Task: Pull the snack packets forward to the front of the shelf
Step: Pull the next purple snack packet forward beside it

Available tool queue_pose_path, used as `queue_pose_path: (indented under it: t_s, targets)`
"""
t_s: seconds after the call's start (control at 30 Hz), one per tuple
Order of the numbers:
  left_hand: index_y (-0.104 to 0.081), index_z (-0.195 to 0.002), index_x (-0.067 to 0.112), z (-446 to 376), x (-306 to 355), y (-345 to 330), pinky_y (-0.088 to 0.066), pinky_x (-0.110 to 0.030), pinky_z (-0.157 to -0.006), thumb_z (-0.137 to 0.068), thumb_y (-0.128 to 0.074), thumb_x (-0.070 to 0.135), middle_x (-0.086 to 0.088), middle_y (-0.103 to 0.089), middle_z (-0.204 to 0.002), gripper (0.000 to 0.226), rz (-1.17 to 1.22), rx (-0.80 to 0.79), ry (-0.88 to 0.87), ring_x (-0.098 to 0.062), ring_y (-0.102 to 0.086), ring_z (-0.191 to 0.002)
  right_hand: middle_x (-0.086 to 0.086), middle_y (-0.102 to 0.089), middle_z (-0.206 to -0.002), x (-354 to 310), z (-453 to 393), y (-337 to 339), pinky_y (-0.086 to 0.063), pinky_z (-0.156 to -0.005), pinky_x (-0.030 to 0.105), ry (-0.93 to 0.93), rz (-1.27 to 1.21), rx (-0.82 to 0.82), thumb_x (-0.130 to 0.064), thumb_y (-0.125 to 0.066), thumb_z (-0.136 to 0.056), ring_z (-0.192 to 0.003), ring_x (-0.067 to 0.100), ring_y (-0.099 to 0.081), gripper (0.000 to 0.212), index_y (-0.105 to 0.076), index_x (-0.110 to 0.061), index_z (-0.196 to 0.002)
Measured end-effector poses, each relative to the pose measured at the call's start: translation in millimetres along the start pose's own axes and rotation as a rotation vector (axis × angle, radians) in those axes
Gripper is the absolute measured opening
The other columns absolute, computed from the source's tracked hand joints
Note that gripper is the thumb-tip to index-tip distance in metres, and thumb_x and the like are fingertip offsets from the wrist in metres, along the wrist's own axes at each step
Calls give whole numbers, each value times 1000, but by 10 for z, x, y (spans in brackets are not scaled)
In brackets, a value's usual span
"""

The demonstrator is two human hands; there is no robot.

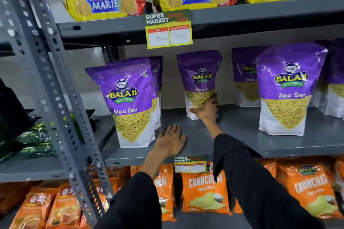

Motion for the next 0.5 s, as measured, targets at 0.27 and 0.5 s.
queue_pose_path:
  t_s: [0.27,0.5]
  targets:
    - [-15,-160,13,0,-25,-7,-8,-52,-126,-106,-19,42,-5,-13,-171,62,9,10,33,-25,-9,-158,23,-31,-156,22,174,92,-35,-109,60,9,6,23,-35,-95,-62,-145,44,-32,136,-4,-6,-159]
    - [-9,-162,15,42,-21,2,-5,-50,-127,-106,-15,44,-4,-7,-172,63,21,-14,67,-23,-4,-158,24,-35,-153,70,412,237,-38,-107,60,41,31,10,-41,-94,-60,-142,45,-36,134,-7,-8,-157]
Point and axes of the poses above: each hand's wrist, its own z-axis away from the middle knuckle, its own y-axis out of the back of the hand, x = y × z, the point moved 9 cm from there along -z, towards the middle knuckle
